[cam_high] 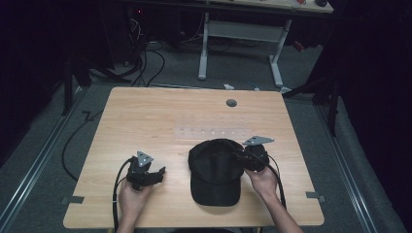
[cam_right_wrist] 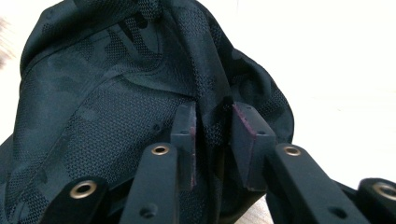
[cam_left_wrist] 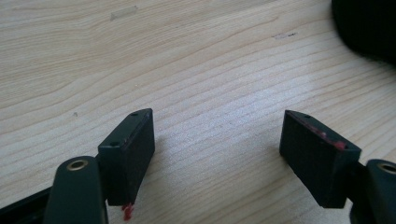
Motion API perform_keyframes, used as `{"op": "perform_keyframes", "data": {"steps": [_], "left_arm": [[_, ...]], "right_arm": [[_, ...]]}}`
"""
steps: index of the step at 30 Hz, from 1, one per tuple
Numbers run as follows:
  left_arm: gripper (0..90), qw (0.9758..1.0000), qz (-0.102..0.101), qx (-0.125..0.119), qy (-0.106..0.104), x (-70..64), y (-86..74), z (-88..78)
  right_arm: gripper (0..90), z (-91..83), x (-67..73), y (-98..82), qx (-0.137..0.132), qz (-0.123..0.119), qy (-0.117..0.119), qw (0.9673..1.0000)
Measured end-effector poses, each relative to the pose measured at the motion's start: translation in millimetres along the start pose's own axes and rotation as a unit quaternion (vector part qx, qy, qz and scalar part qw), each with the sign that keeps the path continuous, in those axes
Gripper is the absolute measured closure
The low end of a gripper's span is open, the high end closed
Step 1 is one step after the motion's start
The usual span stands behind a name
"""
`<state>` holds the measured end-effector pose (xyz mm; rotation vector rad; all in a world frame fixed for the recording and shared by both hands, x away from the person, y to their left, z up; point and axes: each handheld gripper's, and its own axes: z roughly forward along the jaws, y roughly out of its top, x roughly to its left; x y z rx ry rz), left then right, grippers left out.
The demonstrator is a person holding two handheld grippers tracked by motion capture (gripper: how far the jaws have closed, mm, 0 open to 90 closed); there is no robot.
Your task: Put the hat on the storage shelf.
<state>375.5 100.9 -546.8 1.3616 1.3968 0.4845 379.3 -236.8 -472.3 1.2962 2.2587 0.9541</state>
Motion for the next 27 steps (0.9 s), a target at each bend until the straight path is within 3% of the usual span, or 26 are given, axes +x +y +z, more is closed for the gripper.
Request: {"op": "perform_keyframes", "data": {"steps": [11, 19, 27], "left_arm": [[26.8, 1.0000, 0.001, 0.000, 0.000, 0.1, 0.0, 0.0], [26.8, 1.0000, 0.001, 0.000, 0.000, 0.1, -0.1, -0.1], [26.8, 1.0000, 0.001, 0.000, 0.000, 0.1, -0.1, -0.1]], "right_arm": [[83.6, -0.6, 2.9, 0.6, -0.006, 0.000, -0.006, 1.0000], [86.0, -2.2, 0.6, -0.4, -0.013, 0.014, 0.013, 0.9997], [86.6, -6.8, 1.6, -0.4, -0.025, 0.011, 0.026, 0.9993]]}}
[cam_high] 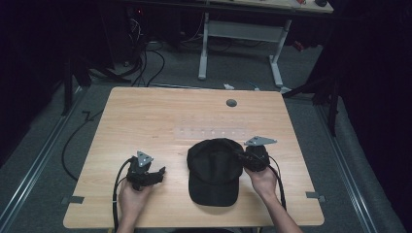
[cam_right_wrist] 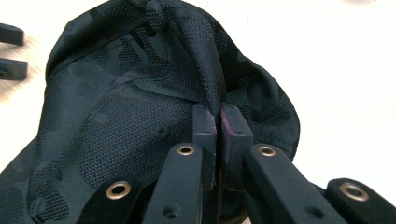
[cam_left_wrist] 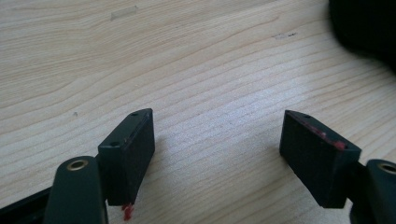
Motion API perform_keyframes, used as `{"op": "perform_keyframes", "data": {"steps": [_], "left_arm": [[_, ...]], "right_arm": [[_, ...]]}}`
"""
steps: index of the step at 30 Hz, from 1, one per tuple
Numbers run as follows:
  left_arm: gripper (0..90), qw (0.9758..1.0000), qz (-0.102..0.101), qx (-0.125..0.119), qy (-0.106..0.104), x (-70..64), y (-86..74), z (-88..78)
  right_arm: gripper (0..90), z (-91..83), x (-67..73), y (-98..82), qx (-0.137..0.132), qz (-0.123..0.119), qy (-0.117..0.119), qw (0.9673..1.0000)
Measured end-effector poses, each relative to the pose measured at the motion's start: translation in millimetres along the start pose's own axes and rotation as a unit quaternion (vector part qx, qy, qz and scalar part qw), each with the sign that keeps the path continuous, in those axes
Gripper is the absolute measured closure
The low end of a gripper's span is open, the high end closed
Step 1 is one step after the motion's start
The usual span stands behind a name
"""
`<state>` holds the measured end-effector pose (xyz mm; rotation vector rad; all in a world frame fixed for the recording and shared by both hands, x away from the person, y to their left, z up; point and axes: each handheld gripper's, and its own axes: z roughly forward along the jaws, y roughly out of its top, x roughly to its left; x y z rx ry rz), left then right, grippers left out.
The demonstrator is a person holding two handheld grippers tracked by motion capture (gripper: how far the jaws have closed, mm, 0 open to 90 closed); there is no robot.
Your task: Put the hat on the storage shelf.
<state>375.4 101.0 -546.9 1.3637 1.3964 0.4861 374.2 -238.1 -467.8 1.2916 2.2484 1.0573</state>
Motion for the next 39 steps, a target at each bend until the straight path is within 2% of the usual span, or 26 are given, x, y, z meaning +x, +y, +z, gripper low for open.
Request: {"op": "perform_keyframes", "data": {"steps": [16, 26, 31, 39], "left_arm": [[27.3, 1.0000, -0.003, -0.001, 0.000, 0.0, 0.2, 0.0], [27.1, 1.0000, -0.003, -0.001, 0.000, -0.2, 0.3, 0.3], [20.7, 1.0000, 0.000, 0.007, -0.005, -1.9, -0.6, 1.6], [17.8, 0.9999, 0.002, 0.011, -0.006, -3.4, -1.4, 2.5]], "right_arm": [[87.0, -18.9, 0.5, 2.2, -0.035, -0.016, 0.019, 0.9991], [87.1, -28.2, 1.0, 7.7, -0.048, -0.022, 0.025, 0.9983], [87.1, -33.0, 2.1, 11.0, -0.054, -0.029, 0.026, 0.9978], [87.1, -42.9, 2.8, 14.5, -0.068, -0.033, 0.033, 0.9965]]}}
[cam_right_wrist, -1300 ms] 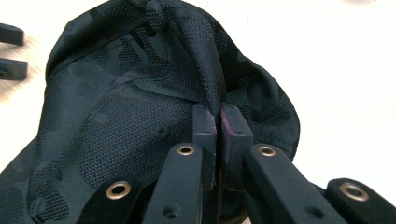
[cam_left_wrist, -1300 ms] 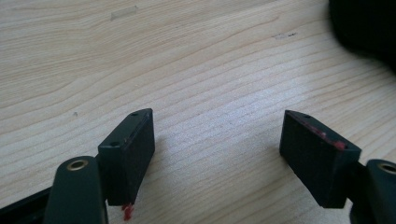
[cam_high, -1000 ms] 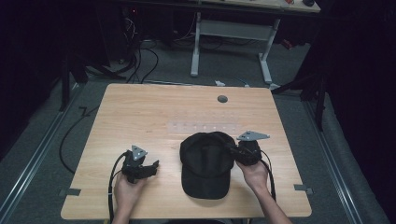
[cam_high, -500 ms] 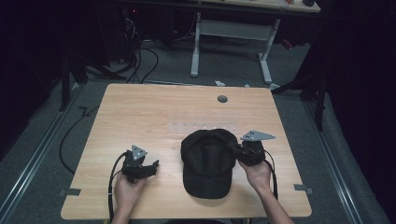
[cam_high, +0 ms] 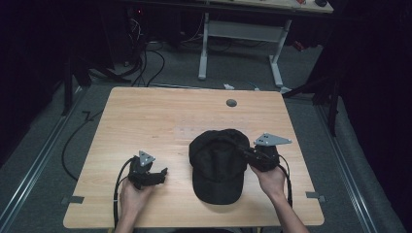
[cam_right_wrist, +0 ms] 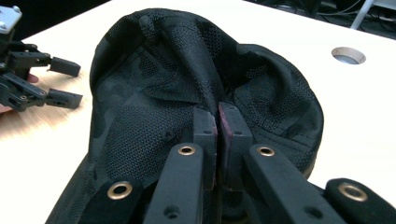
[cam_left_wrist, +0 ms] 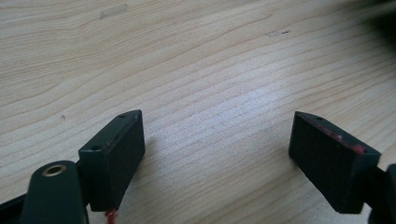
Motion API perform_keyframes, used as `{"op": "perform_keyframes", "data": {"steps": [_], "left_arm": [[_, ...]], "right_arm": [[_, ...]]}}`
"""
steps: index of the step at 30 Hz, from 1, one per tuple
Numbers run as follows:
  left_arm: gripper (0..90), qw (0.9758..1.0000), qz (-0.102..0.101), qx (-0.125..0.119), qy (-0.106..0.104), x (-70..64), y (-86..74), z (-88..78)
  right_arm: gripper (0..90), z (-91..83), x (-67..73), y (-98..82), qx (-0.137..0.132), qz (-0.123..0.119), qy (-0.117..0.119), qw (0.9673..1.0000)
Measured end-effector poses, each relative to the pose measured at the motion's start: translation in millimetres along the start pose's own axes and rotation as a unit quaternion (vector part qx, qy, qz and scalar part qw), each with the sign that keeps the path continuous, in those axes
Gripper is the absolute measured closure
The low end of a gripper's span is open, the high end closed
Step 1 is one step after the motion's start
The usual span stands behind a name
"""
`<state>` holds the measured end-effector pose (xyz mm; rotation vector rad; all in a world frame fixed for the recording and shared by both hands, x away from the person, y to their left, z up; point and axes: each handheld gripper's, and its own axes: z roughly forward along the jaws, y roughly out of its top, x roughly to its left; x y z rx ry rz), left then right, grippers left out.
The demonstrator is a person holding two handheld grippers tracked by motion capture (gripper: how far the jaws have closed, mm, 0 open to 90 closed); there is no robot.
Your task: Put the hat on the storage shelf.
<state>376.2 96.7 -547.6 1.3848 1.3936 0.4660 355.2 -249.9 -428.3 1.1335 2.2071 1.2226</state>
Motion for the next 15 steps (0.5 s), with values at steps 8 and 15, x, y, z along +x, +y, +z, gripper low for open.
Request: {"op": "perform_keyframes", "data": {"steps": [8, 15], "left_arm": [[15.8, 0.9999, 0.002, 0.009, -0.007, -0.7, -0.5, -2.3], [16.7, 0.9986, -0.020, 0.024, -0.044, -2.4, 0.8, -8.7]], "right_arm": [[87.1, -9.7, -0.2, 5.1, -0.012, -0.004, 0.002, 0.9999], [87.1, -15.0, -0.2, 7.1, -0.022, -0.010, 0.006, 0.9997]]}}
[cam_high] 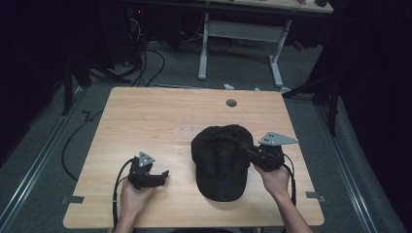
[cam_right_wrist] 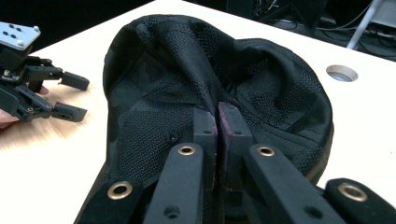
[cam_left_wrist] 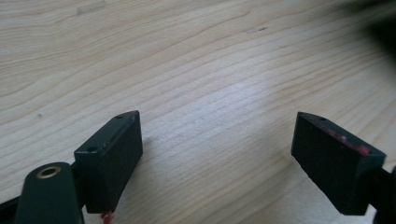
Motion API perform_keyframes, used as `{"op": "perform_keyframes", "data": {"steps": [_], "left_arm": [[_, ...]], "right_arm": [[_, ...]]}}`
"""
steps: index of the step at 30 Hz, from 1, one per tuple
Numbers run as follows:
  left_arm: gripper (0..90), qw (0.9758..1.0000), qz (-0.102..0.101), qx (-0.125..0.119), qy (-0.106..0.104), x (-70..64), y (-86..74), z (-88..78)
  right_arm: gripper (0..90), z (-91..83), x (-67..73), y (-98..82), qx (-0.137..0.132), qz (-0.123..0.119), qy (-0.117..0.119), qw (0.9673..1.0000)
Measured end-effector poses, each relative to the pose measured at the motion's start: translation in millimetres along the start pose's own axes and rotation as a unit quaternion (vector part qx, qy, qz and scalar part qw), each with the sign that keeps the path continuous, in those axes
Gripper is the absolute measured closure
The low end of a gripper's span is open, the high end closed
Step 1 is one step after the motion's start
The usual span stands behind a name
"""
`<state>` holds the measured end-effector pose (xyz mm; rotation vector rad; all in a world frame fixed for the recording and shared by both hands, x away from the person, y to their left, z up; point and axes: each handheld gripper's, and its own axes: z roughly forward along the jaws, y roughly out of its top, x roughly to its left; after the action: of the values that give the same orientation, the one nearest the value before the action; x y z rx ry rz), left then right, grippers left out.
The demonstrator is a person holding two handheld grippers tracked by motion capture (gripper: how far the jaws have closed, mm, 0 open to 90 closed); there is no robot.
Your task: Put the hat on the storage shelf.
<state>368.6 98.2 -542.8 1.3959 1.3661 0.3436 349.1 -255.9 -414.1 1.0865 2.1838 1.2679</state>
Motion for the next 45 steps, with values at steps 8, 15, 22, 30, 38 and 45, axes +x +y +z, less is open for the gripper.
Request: {"op": "perform_keyframes", "data": {"steps": [8, 15, 22, 30, 38, 45], "left_arm": [[17.6, 0.9976, -0.039, 0.024, -0.052, -13.9, 1.6, -6.4], [18.0, 0.9935, -0.041, 0.037, -0.099, -34.9, 6.2, -11.9], [19.2, 0.9887, -0.032, 0.053, -0.137, -58.1, 7.0, -12.5], [18.1, 0.9829, -0.021, 0.070, -0.169, -75.5, 8.0, -13.9], [17.4, 0.9759, -0.037, 0.086, -0.197, -81.0, 8.8, -14.7], [17.7, 0.9708, -0.036, 0.102, -0.214, -83.8, 6.3, -15.4]], "right_arm": [[87.1, -6.1, -0.4, 5.1, -0.016, -0.002, 0.010, 0.9998], [87.1, -10.4, -0.9, 8.8, -0.027, -0.005, 0.017, 0.9995], [87.1, -11.1, 1.5, 12.0, -0.034, -0.011, 0.026, 0.9990], [87.1, -11.9, 5.9, 15.8, -0.041, -0.025, 0.039, 0.9981], [87.1, -11.8, 10.8, 16.3, -0.053, -0.040, 0.059, 0.9960], [87.1, -12.9, 15.2, 17.8, -0.062, -0.061, 0.074, 0.9935]]}}
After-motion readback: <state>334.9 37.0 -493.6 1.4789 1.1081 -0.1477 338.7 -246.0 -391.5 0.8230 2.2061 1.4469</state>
